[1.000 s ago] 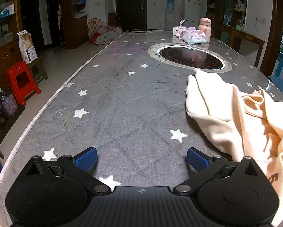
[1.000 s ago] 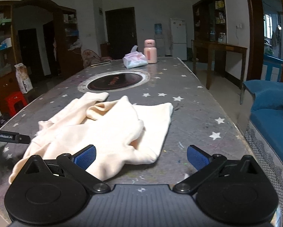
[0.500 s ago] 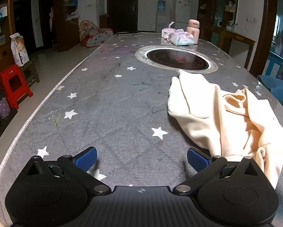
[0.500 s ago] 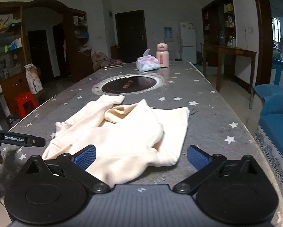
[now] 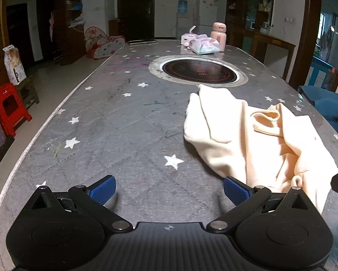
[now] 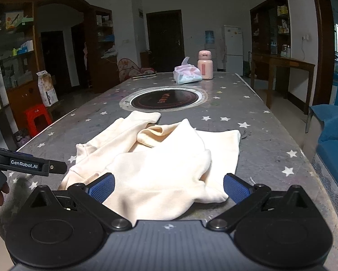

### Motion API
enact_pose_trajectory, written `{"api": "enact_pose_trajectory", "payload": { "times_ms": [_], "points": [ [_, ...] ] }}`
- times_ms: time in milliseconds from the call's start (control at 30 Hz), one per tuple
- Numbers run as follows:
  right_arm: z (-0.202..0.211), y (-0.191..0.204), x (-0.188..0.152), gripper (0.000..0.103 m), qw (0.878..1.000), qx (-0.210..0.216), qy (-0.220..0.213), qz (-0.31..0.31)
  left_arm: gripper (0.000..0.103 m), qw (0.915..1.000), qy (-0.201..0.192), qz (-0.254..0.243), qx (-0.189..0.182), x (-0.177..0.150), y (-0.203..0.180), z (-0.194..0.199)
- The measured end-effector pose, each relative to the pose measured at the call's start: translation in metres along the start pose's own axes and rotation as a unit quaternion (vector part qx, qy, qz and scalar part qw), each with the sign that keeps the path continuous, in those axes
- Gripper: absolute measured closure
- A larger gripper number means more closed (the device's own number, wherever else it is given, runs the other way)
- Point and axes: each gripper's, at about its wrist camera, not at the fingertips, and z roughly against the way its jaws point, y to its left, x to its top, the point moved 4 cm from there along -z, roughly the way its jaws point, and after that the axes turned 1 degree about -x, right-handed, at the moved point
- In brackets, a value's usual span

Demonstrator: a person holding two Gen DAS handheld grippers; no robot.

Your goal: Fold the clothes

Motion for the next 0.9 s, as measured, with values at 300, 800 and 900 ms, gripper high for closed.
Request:
{"api": "enact_pose_trajectory", "payload": {
  "times_ms": [300, 800, 900],
  "points": [
    [-0.002, 0.003, 0.003, 0.000, 1.000, 0.003, -0.001, 0.003, 0.000, 0.9999, 0.007, -0.008, -0.008, 0.002, -0.010, -0.003],
    [-0.010, 0.007, 0.012, 0.000, 1.000, 0.013, 0.000, 0.015, 0.000, 0.9986, -0.011, -0.040, -0.031, 0.018, -0.031, -0.003],
    [-0.013, 0.006, 0.016, 0.000, 1.000, 0.014, 0.001, 0.017, 0.000, 0.9979, -0.015, -0.049, -0.040, 0.022, -0.038, -0.005]
  ]
}}
